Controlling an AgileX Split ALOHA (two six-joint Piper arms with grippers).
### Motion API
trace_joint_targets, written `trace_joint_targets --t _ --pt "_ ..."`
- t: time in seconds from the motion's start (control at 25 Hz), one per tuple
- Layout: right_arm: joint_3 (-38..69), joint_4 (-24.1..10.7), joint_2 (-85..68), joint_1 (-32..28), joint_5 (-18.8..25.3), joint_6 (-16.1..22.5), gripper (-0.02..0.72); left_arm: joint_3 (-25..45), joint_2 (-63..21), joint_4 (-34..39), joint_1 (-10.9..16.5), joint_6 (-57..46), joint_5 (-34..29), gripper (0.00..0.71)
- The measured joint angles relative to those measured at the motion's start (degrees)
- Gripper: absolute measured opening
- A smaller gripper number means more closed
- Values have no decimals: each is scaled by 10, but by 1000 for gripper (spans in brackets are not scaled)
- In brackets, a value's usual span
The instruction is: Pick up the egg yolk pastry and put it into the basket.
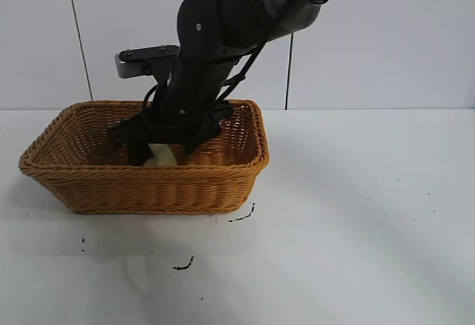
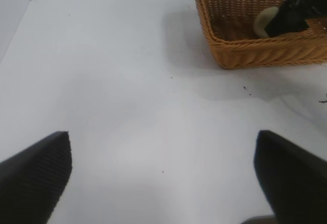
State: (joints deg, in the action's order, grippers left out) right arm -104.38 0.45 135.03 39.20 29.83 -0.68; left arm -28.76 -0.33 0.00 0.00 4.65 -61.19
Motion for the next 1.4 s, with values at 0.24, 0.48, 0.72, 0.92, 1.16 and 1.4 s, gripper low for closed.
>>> trace_joint_targets --t 0.24,0.48,0.72,0.92,1.16,1.4 --pt "-78 -12 -35 0 110 2 655 0 0 0 0 0 0 697" --pt "-212 -16 -44 -16 273 32 655 0 0 0 0 0 0 697" --pt "-248 -24 -44 -72 327 43 655 0 0 0 0 0 0 697" --pt "-248 -43 -44 -148 343 43 655 0 0 0 0 0 0 697" --pt "-248 -50 -44 -263 373 43 655 0 0 0 0 0 0 697" --pt "-248 -48 -44 -343 397 44 655 0 0 0 0 0 0 697"
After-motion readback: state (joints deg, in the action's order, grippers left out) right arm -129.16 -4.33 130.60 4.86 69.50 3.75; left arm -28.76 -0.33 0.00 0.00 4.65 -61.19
